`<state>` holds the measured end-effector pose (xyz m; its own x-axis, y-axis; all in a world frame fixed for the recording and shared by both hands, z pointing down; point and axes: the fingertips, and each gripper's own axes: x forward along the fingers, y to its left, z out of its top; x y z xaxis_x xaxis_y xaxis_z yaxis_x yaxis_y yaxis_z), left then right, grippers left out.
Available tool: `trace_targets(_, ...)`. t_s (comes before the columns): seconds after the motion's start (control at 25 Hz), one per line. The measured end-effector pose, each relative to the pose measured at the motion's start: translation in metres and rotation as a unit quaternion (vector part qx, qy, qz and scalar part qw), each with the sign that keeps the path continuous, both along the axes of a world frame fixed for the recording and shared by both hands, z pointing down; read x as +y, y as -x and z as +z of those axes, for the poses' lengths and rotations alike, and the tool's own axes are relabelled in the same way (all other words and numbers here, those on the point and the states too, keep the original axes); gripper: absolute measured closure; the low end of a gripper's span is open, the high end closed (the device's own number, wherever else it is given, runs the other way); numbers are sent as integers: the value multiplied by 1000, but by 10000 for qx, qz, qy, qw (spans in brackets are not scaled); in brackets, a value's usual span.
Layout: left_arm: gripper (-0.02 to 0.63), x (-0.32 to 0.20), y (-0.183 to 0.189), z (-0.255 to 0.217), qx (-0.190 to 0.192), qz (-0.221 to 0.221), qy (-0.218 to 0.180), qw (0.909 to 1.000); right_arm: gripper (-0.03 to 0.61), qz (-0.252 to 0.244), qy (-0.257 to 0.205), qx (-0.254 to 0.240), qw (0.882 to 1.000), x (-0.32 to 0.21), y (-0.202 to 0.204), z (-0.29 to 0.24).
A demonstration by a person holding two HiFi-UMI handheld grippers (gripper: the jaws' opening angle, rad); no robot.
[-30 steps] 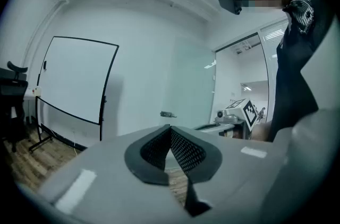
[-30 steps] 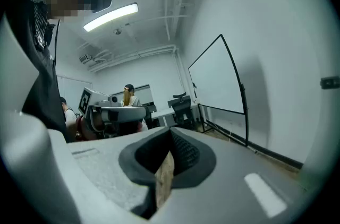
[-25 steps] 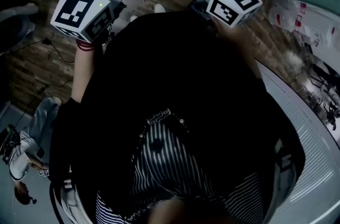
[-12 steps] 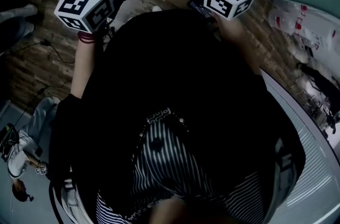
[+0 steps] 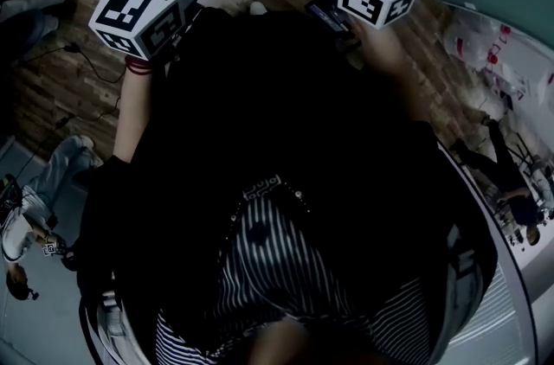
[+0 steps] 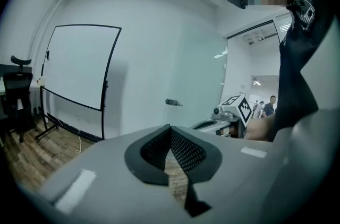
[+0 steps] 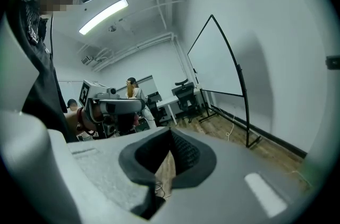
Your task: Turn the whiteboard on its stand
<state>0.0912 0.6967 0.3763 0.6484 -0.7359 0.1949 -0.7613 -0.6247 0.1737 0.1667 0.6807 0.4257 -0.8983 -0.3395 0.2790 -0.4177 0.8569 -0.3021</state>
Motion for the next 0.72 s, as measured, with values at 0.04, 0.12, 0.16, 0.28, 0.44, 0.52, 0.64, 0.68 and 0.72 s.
trace_targets(0.04, 614, -1, 3, 2, -20, -21, 45, 10000, 577, -4, 44, -18, 10000, -2, 0, 3)
trace_targets(0.12, 614, -15, -4, 6, -54, -84, 138, 9999, 577, 28, 174, -74, 9998, -17, -16, 10)
trace_targets(0.16, 614, -23, -7, 7, -49, -131, 178, 9997, 577, 51, 246, -101, 9996, -25, -25, 13)
trace_targets(0.28, 614, -28, 8, 5, 41, -273, 192, 9994, 577, 90, 313, -110, 9994, -29, -20, 16)
trace_targets(0.44, 614, 0, 49, -5, 39, -276, 52, 9996, 577, 119, 150, -16, 9998, 2, 23, 5)
trace_targets(0.52, 614, -30, 36, -1, -3, -113, 112, 9999, 577, 231, 217, 32, 9995, -27, 11, 11)
trace_targets(0.64, 614, -86, 23, 5, -27, 98, 200, 9997, 577, 487, 431, -72, 9979, -85, -5, 21)
trace_targets(0.68, 614, -94, 25, 5, -31, 131, 200, 9997, 577, 522, 467, -102, 9975, -93, -4, 21)
trace_targets(0.72, 614, -100, 29, 5, -27, 151, 200, 9997, 577, 520, 461, -88, 9975, -98, -1, 21)
